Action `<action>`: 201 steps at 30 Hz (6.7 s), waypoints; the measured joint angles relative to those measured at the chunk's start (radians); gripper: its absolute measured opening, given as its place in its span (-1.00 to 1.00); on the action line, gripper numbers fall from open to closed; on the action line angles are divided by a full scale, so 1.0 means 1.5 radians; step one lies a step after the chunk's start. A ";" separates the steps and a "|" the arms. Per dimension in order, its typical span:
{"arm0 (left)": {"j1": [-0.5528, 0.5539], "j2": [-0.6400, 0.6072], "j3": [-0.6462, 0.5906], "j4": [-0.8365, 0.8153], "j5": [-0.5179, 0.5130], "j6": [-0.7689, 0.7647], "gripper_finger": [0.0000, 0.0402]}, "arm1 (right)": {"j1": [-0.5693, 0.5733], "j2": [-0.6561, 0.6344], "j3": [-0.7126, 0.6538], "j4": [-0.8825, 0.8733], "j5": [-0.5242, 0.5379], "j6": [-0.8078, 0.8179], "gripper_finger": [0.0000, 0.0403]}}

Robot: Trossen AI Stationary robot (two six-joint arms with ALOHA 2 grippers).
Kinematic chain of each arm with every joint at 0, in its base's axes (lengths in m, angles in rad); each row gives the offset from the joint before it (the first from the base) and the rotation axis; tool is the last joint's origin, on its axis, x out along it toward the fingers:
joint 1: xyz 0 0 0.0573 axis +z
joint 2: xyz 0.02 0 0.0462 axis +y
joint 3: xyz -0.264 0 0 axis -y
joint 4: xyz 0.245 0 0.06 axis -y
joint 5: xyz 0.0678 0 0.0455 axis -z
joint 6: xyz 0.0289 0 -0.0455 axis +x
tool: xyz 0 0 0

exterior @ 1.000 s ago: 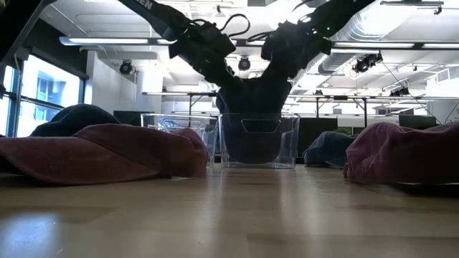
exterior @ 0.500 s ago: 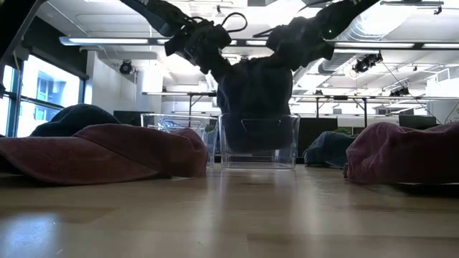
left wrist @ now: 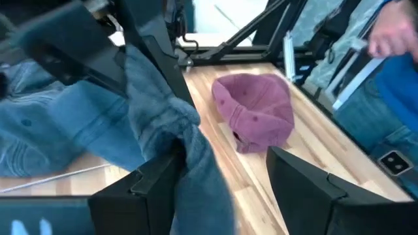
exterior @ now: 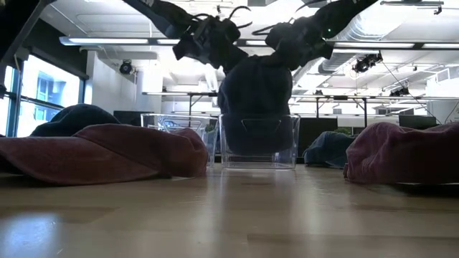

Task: Pick & Place hat
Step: Put the bottom blue cap into the right bin

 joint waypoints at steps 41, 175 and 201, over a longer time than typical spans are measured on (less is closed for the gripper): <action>0.044 0.005 0.000 0.128 0.117 -0.191 -0.03 | 0.030 -0.023 0.000 -0.077 0.036 0.085 -0.95; 0.136 0.007 -0.001 -0.017 -0.255 0.083 -0.97 | -0.160 -0.019 -0.079 0.174 0.164 -0.099 -0.56; 0.201 0.007 0.025 -0.011 -0.166 -0.127 -0.30 | -0.159 -0.111 -0.078 0.215 0.198 0.312 -0.02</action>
